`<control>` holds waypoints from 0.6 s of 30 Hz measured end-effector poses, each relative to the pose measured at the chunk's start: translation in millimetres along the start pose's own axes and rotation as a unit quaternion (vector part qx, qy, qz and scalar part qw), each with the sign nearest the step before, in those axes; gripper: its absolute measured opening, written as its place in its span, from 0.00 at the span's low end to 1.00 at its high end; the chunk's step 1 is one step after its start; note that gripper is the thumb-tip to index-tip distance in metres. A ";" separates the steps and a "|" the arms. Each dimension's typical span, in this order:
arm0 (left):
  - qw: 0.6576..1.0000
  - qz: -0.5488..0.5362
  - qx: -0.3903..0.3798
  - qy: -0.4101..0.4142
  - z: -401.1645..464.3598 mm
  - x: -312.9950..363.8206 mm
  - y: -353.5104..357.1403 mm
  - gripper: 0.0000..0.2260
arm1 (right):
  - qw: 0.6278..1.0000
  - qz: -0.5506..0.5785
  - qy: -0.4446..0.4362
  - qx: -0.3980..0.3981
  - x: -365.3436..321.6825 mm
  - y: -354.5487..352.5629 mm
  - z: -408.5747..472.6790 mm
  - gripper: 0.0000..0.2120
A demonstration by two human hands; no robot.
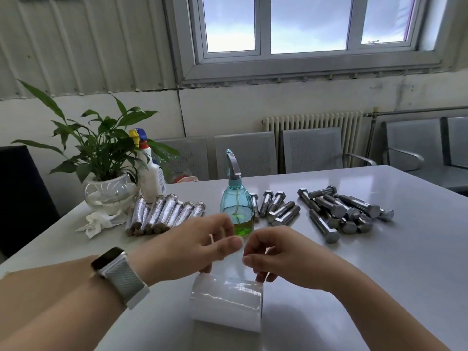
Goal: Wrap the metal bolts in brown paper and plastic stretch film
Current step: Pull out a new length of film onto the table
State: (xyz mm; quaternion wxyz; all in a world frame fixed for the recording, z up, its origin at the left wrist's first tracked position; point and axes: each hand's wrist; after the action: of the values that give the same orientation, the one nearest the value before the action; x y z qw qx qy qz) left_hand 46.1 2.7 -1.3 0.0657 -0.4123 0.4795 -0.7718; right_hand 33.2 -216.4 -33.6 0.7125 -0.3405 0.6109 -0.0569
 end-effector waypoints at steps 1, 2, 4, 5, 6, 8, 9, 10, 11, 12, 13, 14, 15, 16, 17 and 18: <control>0.998 0.058 -0.017 0.015 5.6 5.8 2.8 0.21 | 1.000 0.001 -0.002 0.000 0.2 0.0 0.1 0.05; 0.991 0.123 -0.029 0.033 11.4 10.5 6.6 0.23 | 1.000 0.002 -0.004 0.000 0.5 -0.2 0.0 0.05; 0.971 0.226 -0.040 0.067 21.4 16.5 14.1 0.26 | 1.000 -0.001 -0.009 0.006 1.4 -0.7 -0.3 0.03; 0.964 0.253 -0.043 0.074 25.2 18.2 17.6 0.27 | 1.000 -0.003 -0.011 0.013 2.4 -1.7 -0.7 0.04; 0.960 0.265 -0.046 0.073 26.9 18.6 19.7 0.27 | 1.000 0.000 -0.011 0.017 3.1 -2.6 -0.7 0.04; 0.963 0.257 -0.053 0.057 26.0 16.0 22.6 0.25 | 1.000 0.016 -0.001 0.012 3.7 -4.6 -0.3 0.05; 0.965 0.250 -0.055 0.049 24.3 13.9 24.2 0.23 | 1.000 0.023 0.005 0.005 3.8 -5.2 -0.1 0.05; 0.966 0.249 -0.054 0.046 22.4 12.1 25.9 0.22 | 1.000 0.029 0.012 -0.004 3.6 -5.4 0.1 0.05; 0.965 0.251 -0.049 0.050 21.4 10.3 27.6 0.20 | 0.999 0.036 0.019 -0.011 3.4 -6.1 -0.1 0.05; 0.965 0.253 -0.042 0.057 20.7 8.9 29.3 0.19 | 0.998 0.049 0.028 -0.018 3.4 -7.1 -0.6 0.05; 0.964 0.255 -0.035 0.067 20.5 7.4 30.7 0.18 | 0.997 0.070 0.037 -0.025 3.4 -8.4 -1.3 0.05; 0.962 0.258 -0.029 0.078 20.2 6.3 31.8 0.17 | 0.993 0.102 0.050 -0.029 3.2 -9.8 -2.2 0.04; 0.959 0.266 -0.023 0.090 19.4 5.6 32.7 0.16 | 0.988 0.138 0.067 -0.029 2.9 -11.8 -3.0 0.03; 0.956 0.275 -0.015 0.104 18.1 5.3 33.6 0.15 | 0.981 0.170 0.085 -0.028 3.5 -14.0 -3.3 0.04; 0.952 0.283 -0.004 0.120 16.3 5.2 34.4 0.14 | 0.976 0.191 0.101 -0.028 4.8 -16.1 -3.2 0.05; 0.948 0.289 0.011 0.136 14.4 5.6 35.3 0.14 | 0.972 0.201 0.113 -0.032 6.5 -17.2 -3.1 0.05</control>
State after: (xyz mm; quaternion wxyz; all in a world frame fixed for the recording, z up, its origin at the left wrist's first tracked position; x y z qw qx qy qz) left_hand 42.1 -28.7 -23.3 0.2241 -0.1463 0.5738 -0.7740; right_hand 37.8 -234.1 -29.5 0.6240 -0.2247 0.7452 0.0692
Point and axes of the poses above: each hand's wrist, its own z-axis towards the middle knuckle, its own y-axis out of the palm, x = y × z, and after that the axes turned 7 degrees about y, right-handed
